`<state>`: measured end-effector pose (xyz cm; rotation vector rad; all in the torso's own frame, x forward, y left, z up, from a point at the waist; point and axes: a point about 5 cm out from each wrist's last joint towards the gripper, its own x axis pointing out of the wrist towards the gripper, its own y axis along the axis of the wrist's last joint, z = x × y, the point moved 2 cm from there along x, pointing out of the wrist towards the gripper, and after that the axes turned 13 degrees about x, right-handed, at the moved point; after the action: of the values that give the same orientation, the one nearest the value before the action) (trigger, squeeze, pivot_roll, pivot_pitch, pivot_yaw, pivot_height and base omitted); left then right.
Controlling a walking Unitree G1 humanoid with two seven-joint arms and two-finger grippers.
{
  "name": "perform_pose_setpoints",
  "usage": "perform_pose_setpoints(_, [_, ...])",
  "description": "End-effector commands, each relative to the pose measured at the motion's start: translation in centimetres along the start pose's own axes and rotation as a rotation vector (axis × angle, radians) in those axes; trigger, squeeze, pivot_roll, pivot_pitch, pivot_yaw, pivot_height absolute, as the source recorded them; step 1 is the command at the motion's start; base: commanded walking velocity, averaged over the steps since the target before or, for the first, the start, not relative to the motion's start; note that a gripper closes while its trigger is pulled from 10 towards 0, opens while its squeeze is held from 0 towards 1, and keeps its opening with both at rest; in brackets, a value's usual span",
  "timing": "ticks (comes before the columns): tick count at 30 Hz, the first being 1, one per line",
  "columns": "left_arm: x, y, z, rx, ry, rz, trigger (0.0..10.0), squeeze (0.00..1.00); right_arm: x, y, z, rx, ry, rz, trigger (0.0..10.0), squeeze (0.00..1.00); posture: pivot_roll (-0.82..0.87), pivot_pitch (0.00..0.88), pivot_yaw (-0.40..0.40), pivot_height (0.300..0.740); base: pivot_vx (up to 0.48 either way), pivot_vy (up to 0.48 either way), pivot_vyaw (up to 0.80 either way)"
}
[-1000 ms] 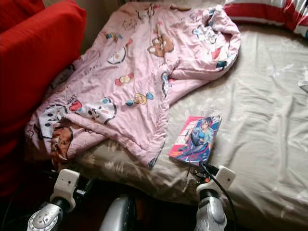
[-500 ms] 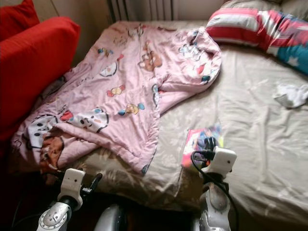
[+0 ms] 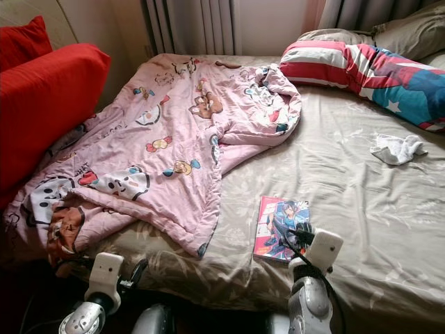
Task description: Clean up the room
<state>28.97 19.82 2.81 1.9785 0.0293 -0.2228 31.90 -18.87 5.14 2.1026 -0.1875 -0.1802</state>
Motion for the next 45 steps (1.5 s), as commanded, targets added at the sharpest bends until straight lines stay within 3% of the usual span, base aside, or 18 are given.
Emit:
perform_pose_setpoints(1, [-0.6, -0.9, -0.6, 0.011, 0.009, -0.028, 10.0, 0.0, -0.1, -0.6, 0.3, 0.016, -0.028, -0.028, 10.0, 0.0, 0.05, 0.155, 0.083, 0.591, 0.0, 0.0, 0.0])
perform_pose_setpoints(6, [-0.8, -1.0, -0.3, 0.015, -0.012, -0.027, 10.0, 0.0, 0.3, -0.6, -0.1, -0.047, -0.012, -0.031, 10.0, 0.0, 0.05, 0.168, 0.094, 0.591, 0.0, 0.0, 0.0])
perform_pose_setpoints(11, [-0.7, -0.7, 0.0, 0.015, -0.025, -0.014, 10.0, 0.0, 0.9, -0.7, 0.4, -0.005, -0.048, -0.066, 10.0, 0.0, 0.06, 0.191, 0.107, 0.591, 0.0, 0.0, 0.0])
perform_pose_setpoints(12, [-0.7, -0.6, 0.0, 0.018, -0.029, -0.013, 10.0, 0.0, 1.0, -0.8, 0.6, 0.016, -0.07, -0.07, 10.0, 0.0, 0.06, 0.193, 0.109, 0.591, 0.0, 0.0, 0.0])
perform_pose_setpoints(15, [-1.1, -0.7, -0.3, 0.029, -0.036, -0.009, 10.0, 0.0, 1.2, -0.8, 1.6, 0.208, -0.174, -0.053, 10.0, 0.0, 0.08, 0.203, 0.121, 0.591, 0.0, 0.0, 0.0])
perform_pose_setpoints(17, [-1.3, -0.8, -0.5, 0.034, -0.038, -0.013, 10.0, 0.0, 1.2, -0.7, 1.6, 0.258, -0.179, -0.037, 10.0, 0.0, 0.08, 0.204, 0.122, 0.591, 0.0, 0.0, 0.0])
perform_pose_setpoints(18, [-1.5, -1.0, -0.7, 0.038, -0.038, -0.017, 10.0, 0.0, 1.1, -0.7, 1.6, 0.267, -0.189, -0.027, 10.0, 0.38, 0.09, 0.211, 0.125, 0.591, 0.0, 0.0, 0.0])
perform_pose_setpoints(19, [-1.5, -1.0, -0.7, 0.038, -0.038, -0.017, 10.0, 0.0, 1.1, -0.7, 1.6, 0.267, -0.189, -0.027, 10.0, 0.38, 0.09, 0.211, 0.125, 0.591, 0.0, 0.0, 0.0])
perform_pose_setpoints(20, [-1.6, -1.1, -0.8, 0.041, -0.038, -0.019, 10.0, 0.0, 1.0, -0.8, 1.6, 0.287, -0.195, -0.022, 10.0, 0.99, 0.09, 0.214, 0.127, 0.591, 0.0, 0.0, 0.0])
perform_pose_setpoints(21, [-1.9, -1.2, -1.0, 0.046, -0.04, -0.023, 10.0, 0.0, 0.6, -1.0, 2.0, 0.312, -0.213, -0.011, 10.0, 1.0, 0.09, 0.219, 0.13, 0.591, 0.0, 0.0, 0.0])
perform_pose_setpoints(29, [-2.4, -1.4, -0.7, 0.052, -0.059, -0.029, 10.0, 0.0, -0.3, -2.5, 2.6, 0.316, -0.216, -0.063, 10.0, 1.0, 0.08, 0.229, 0.14, 0.591, 0.0, 0.0, 0.0])
perform_pose_setpoints(41, [-2.4, -1.5, -0.9, 0.064, -0.07, -0.036, 10.0, 0.0, -0.8, -3.2, 2.9, 0.411, -0.242, -0.071, 10.0, 1.0, 0.09, 0.222, 0.144, 0.591, 0.0, 0.0, 0.0])
perform_pose_setpoints(42, [-2.3, -1.5, -0.9, 0.065, -0.07, -0.035, 10.0, 0.0, -0.8, -3.3, 2.8, 0.422, -0.241, -0.075, 10.0, 0.78, 0.09, 0.223, 0.145, 0.591, 0.0, 0.0, 0.0])
perform_pose_setpoints(43, [-2.3, -1.5, -0.9, 0.067, -0.07, -0.035, 10.0, 0.0, -0.9, -3.5, 2.8, 0.438, -0.246, -0.083, 10.0, 0.0, 0.09, 0.226, 0.145, 0.591, 0.0, 0.0, 0.0])
perform_pose_setpoints(45, [-2.3, -1.5, -1.0, 0.068, -0.069, -0.036, 10.0, 0.0, -0.9, -3.6, 2.8, 0.453, -0.251, -0.087, 10.0, 0.0, 0.09, 0.227, 0.146, 0.591, 0.0, 0.0, 0.0])
